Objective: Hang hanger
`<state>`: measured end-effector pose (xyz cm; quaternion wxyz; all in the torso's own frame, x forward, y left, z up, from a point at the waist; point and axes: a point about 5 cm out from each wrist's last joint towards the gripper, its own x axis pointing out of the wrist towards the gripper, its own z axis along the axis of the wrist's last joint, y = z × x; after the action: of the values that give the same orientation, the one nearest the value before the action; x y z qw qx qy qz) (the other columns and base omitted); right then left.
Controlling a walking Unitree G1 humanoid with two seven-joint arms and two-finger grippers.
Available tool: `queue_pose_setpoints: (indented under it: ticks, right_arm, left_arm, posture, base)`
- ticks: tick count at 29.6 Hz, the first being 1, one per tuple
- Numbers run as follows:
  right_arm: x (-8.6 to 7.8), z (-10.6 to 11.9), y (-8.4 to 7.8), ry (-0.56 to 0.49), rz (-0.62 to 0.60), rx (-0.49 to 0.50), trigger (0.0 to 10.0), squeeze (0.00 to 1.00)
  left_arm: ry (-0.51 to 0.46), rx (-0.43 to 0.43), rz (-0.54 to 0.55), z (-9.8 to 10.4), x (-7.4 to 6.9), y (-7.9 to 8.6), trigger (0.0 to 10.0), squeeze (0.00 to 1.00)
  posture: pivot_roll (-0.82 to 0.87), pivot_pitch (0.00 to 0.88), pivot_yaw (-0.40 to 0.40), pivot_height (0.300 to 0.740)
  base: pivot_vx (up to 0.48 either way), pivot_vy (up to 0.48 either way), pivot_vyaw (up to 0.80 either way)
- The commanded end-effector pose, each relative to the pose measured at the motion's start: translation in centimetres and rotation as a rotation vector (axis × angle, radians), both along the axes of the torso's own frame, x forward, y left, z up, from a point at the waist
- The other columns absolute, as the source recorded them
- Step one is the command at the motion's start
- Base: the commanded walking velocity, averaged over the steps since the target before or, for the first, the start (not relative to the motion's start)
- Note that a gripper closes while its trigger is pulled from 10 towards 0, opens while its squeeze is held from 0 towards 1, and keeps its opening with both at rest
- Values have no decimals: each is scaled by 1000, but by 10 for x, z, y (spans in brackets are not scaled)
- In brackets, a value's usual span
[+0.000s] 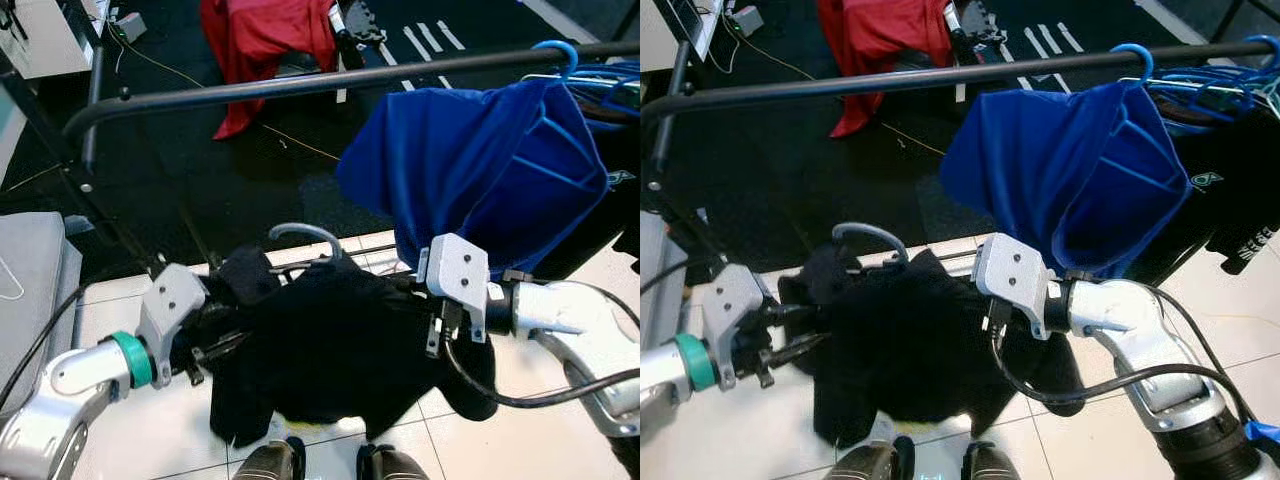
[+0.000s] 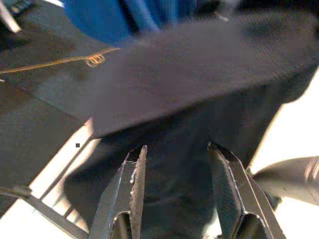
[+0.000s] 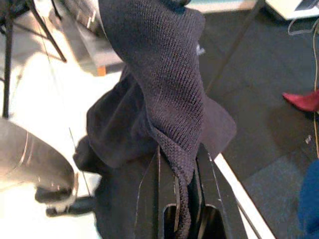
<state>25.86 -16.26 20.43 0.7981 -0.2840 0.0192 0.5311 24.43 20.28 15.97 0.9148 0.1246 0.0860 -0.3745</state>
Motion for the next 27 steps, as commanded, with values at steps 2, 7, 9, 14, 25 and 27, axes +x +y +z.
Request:
queue_pose_setpoints:
  ticks: [2,7,9,14,25,27]
  right_arm:
    - [-2,12,-7,-32,-12,15,10000,0]
    - [-8,19,-8,-11,18,45,10000,0]
    - [-10,19,2,-20,45,66,10000,0]
    - [-10,23,7,-38,57,83,10000,0]
    - [-9,32,4,-66,47,78,10000,0]
    - [-8,33,1,-69,39,75,10000,0]
  left_arm:
    - [22,-20,14,4,0,10,10000,0]
    - [-24,-180,38,30,10,11,10000,0]
    - [-60,-274,34,41,18,-5,10000,314]
    - [-49,-271,1,34,21,-19,10000,1000]
    - [-30,-190,60,21,29,-10,10000,1000]
    - [-36,-154,105,19,32,1,10000,1000]
  posture:
    - [-46,87,77,740]
    - [-50,81,87,740]
    - [-52,74,88,740]
    - [-56,70,97,740]
    - [-58,67,101,740]
    - [-56,68,101,740]
  base:
    - [0,0,0]
    - [0,0,0]
    - [0,0,0]
    - [0,0,0]
    - [0,0,0]
    - [0,0,0]
